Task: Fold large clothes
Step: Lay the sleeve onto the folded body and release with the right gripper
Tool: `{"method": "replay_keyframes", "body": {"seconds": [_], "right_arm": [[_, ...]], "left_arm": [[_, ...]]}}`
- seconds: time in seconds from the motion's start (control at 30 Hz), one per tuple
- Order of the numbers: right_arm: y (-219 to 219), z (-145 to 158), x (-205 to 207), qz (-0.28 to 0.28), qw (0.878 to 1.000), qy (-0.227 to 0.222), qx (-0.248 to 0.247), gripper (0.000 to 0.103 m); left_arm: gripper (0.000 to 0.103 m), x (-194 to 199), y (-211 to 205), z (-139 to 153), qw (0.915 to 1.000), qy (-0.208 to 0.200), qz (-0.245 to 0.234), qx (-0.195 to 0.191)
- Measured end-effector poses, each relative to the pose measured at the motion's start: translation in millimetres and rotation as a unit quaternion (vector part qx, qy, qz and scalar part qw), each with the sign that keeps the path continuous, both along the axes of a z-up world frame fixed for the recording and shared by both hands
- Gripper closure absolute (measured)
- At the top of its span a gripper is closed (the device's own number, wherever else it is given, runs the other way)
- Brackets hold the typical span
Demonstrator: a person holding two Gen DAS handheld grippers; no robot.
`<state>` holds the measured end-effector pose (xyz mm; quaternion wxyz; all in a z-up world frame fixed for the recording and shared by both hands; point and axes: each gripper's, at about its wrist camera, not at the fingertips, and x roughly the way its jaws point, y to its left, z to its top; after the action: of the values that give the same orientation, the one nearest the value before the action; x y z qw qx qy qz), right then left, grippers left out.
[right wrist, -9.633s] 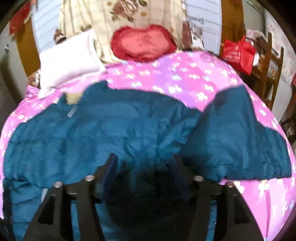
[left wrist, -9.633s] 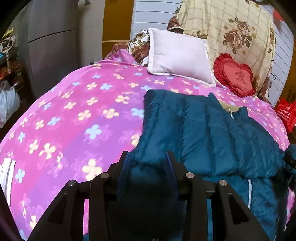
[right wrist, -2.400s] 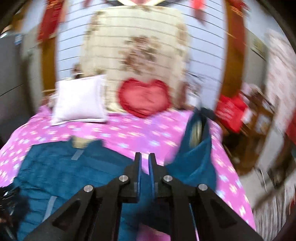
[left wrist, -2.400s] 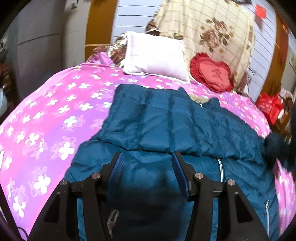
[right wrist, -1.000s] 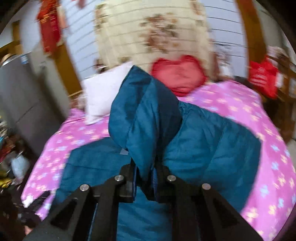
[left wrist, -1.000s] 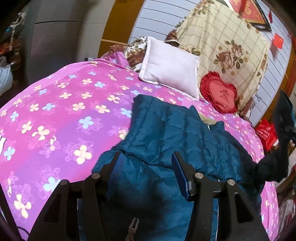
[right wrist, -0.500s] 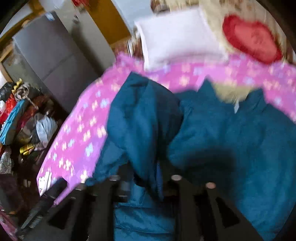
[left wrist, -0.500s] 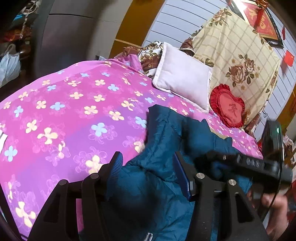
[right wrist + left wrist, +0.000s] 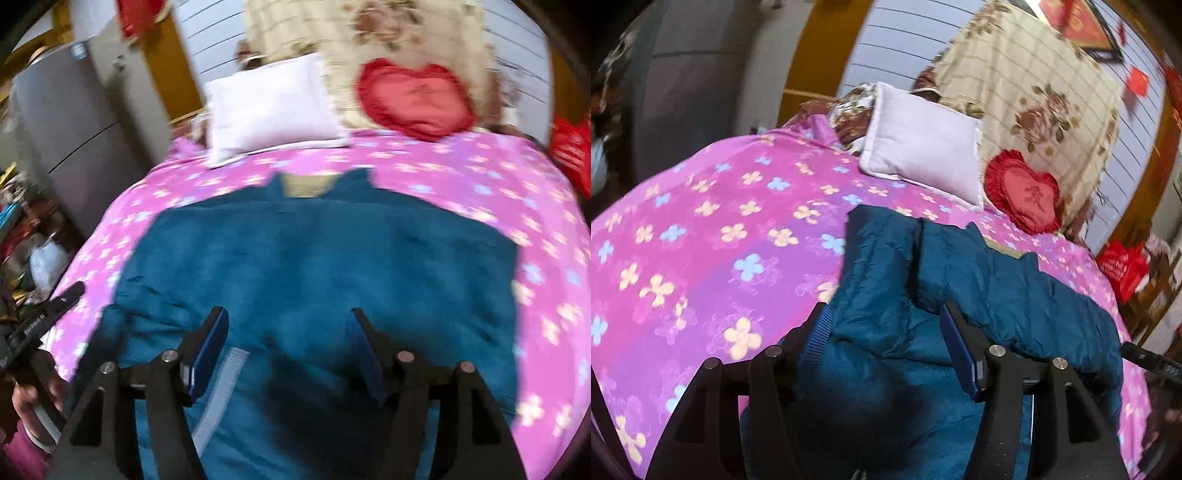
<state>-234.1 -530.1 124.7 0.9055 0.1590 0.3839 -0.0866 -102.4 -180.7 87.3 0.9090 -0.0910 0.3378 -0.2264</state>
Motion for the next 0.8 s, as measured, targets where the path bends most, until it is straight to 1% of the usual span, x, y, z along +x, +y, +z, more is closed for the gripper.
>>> {"method": "replay_keyframes", "body": {"seconds": [0.1,0.13,0.2,0.27,0.33,0.4,0.43,0.47,0.5,0.57,0.63,0.67,0.77,0.8], "right_arm": [[-35.9,-5.9,-41.8,-0.040,0.999,-0.004,0.020,0.033],[-44.6,-8.1,-53.3,-0.046,0.999,-0.005,0.020,0.033],[-54.6,-11.5,-68.2,-0.060,0.998,-0.005,0.007,0.033],[-65.4,-14.2,-81.3,-0.074,0.997,-0.008,-0.005,0.032],[-74.1,-17.9,-90.2,-0.081,0.997,-0.012,-0.005,0.032],[-75.1,-22.4,-91.7,-0.072,0.997,-0.014,0.001,0.032],[-75.7,-25.8,-89.3,-0.067,0.998,-0.014,0.002,0.032],[-76.4,-29.7,-85.3,-0.062,0.998,-0.013,-0.001,0.032],[-76.2,-33.1,-82.4,-0.064,0.998,-0.009,-0.008,0.032],[-83.2,-47.6,-69.3,-0.081,0.996,0.022,-0.022,0.033],[-93.4,-68.5,-56.2,-0.092,0.993,0.065,-0.020,0.035],[-96.4,-75.4,-54.3,-0.093,0.993,0.069,-0.020,0.035],[-96.6,-67.1,-63.3,-0.087,0.995,0.051,-0.008,0.035],[-98.3,-58.7,-71.9,-0.089,0.996,0.030,0.004,0.035]], "left_arm": [[0.064,8.4,-21.9,-2.7,0.9998,0.010,-0.015,0.011],[0.064,11.8,-27.6,-3.9,0.9996,0.011,-0.019,0.016],[0.064,24.4,-48.5,-8.8,0.9988,0.010,-0.022,0.043],[0.064,39.0,-65.3,-15.3,0.9973,0.024,-0.012,0.068],[0.066,55.8,-79.0,-23.3,0.9956,0.047,-0.007,0.080],[0.092,68.1,-87.7,-28.9,0.9948,0.058,-0.003,0.084],[0.103,71.3,-91.0,-31.3,0.9937,0.067,-0.006,0.090],[0.103,73.5,-94.6,-32.8,0.9914,0.078,-0.007,0.105],[0.103,71.0,-94.4,-32.0,0.9906,0.080,-0.003,0.111],[0.103,62.5,-88.6,-31.0,0.9919,0.075,-0.004,0.103],[0.103,52.8,-80.8,-31.7,0.9917,0.076,-0.013,0.103],[0.103,48.0,-75.8,-31.1,0.9918,0.073,-0.016,0.104],[0.103,36.3,-56.1,-25.6,0.9926,0.063,-0.023,0.101],[0.103,36.0,-51.7,-23.8,0.9929,0.065,-0.024,0.097]]}}
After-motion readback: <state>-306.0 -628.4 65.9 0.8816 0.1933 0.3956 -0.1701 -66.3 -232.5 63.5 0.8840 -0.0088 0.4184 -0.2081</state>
